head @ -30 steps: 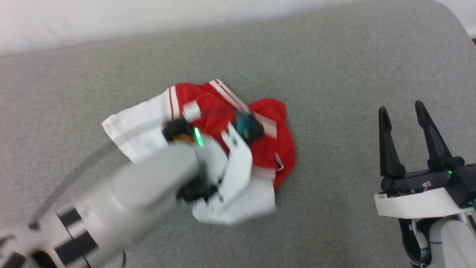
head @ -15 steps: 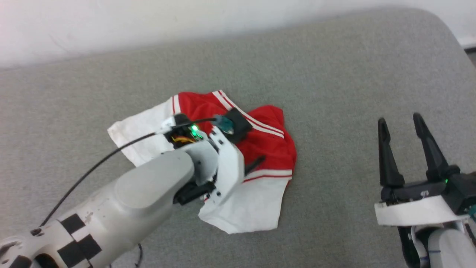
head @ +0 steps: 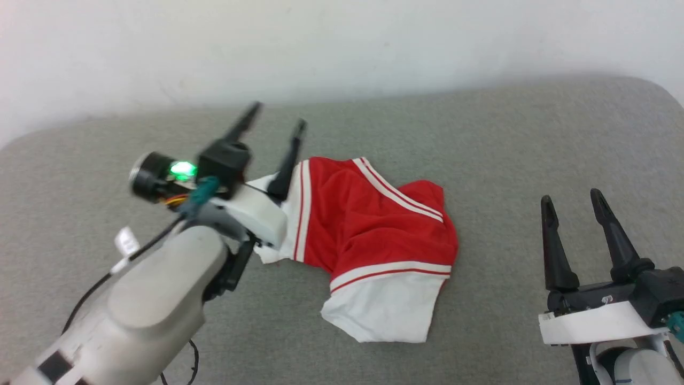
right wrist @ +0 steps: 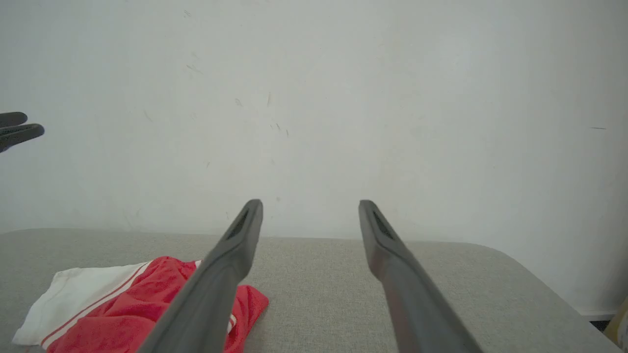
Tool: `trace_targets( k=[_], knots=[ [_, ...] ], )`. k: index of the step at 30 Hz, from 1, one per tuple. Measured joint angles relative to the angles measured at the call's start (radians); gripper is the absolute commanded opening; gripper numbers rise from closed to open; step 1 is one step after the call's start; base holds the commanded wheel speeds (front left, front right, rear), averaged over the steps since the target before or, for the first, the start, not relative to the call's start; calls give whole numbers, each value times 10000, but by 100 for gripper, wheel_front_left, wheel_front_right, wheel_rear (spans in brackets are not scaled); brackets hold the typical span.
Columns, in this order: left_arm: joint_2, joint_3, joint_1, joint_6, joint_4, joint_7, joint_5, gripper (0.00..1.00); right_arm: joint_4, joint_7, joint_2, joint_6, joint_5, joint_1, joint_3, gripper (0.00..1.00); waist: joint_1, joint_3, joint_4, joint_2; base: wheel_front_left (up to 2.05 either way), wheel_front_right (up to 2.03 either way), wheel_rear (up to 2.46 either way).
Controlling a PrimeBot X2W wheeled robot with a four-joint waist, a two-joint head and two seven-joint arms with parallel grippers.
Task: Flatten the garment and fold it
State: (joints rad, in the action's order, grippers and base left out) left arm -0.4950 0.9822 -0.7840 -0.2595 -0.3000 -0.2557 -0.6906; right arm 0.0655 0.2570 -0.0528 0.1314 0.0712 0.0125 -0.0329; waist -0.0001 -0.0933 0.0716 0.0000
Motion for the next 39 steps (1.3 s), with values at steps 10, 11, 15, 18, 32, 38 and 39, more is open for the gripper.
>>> trace_targets(
  k=[10,11,15,18,32,38,39],
  knots=[
    [182,-4489,4040,-1900,2510,-13,2205,100,10,0,2,0,111,-202,-79,100,0,528,-568,0,0,0,0],
    [309,-4847,4457,-1925,2623,-13,2408,100,12,0,0,0,134,-214,-92,100,0,556,-598,0,0,0,0],
    [970,-6295,5959,-1941,3137,-13,3133,100,-2,0,4,0,276,-309,-184,100,0,612,-665,0,0,0,0],
    [1540,-7248,6855,-1580,3448,-13,3662,100,-58,0,0,-2,364,-384,-261,100,0,628,-696,0,0,0,0],
    [3567,-9620,8620,1626,3405,-13,5308,100,-280,0,0,0,504,-605,-278,100,1,698,-975,0,0,0,0],
    [3927,-10119,8661,1952,3089,-13,5869,100,-422,0,0,-2,504,-676,-267,100,1,768,-1037,0,0,0,0],
    [3958,-10157,8661,1992,3068,-13,5931,100,-433,0,0,0,504,-692,-261,100,1,784,-1040,0,0,0,0]
  ],
)
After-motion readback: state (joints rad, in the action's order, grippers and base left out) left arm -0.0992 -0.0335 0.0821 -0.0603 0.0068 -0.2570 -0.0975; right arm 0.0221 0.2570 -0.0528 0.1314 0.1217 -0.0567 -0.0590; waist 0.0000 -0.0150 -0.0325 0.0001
